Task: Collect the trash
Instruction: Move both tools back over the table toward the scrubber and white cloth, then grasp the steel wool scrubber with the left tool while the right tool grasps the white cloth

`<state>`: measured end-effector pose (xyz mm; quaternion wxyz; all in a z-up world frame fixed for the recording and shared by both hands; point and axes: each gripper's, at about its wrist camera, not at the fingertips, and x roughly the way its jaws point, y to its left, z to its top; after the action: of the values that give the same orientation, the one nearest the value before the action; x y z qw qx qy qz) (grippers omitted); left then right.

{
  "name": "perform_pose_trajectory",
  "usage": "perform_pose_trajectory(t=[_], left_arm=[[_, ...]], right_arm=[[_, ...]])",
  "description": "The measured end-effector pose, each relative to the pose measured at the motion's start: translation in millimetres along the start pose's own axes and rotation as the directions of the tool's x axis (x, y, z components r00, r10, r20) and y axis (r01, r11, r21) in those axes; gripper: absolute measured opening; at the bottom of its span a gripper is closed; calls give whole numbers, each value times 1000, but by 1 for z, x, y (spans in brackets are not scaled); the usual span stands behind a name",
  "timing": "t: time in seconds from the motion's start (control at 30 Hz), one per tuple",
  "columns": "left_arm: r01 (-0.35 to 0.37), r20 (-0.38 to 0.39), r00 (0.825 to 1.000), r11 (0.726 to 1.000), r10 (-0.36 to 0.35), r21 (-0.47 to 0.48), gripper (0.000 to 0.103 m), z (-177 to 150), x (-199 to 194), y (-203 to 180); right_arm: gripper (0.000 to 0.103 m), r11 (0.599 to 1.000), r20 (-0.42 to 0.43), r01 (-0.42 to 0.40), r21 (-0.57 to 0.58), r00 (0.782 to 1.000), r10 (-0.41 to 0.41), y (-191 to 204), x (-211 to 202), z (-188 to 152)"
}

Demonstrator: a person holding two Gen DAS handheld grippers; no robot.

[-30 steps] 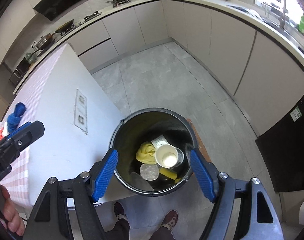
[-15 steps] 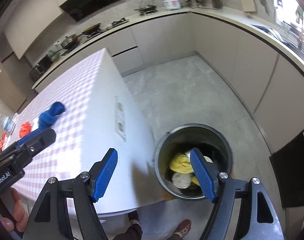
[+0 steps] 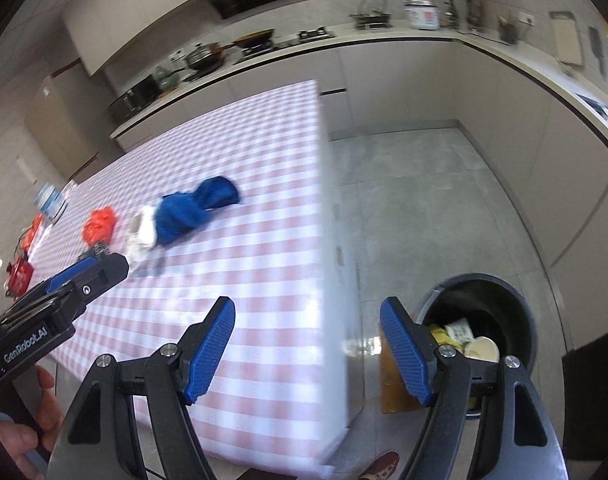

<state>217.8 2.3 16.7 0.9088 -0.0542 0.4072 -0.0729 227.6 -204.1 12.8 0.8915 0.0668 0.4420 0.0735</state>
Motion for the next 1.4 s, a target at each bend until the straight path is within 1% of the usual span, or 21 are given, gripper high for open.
perform_pose_trajectory(t=[0.2, 0.37, 0.53, 0.8, 0.93, 1.07, 1.23, 1.4], left_arm=[[-54, 3, 999, 996, 54, -64, 68, 2, -1, 58], [-93, 9, 996, 991, 94, -92, 68, 4, 0, 99], [-127, 8, 992, 985, 129, -115, 67, 9, 4, 134], [-160, -10, 987, 977, 161, -141, 67, 15, 17, 188], [-154, -29, 988, 980, 151, -126, 68, 18, 28, 203], [-132, -59, 990, 984, 126, -115, 67, 20, 43, 212], [-81, -83, 994, 991, 73, -102, 67, 20, 59, 217], [-49, -87, 995, 996, 42, -77, 67, 16, 67, 216]], right_arm=[[77, 997, -14, -47, -60, 999, 46, 55, 23, 9], [77, 992, -29, -79, -101, 997, 77, 94, 42, 15], [77, 987, -43, -104, -123, 994, 99, 127, 64, 23], [79, 984, -52, -109, -140, 993, 102, 166, 94, 34], [81, 984, -52, -102, -143, 994, 95, 182, 108, 41], [82, 984, -57, -83, -156, 996, 74, 199, 125, 44], [82, 986, -77, -67, -155, 995, 56, 209, 142, 43], [82, 985, -92, -59, -165, 995, 44, 216, 155, 41]])
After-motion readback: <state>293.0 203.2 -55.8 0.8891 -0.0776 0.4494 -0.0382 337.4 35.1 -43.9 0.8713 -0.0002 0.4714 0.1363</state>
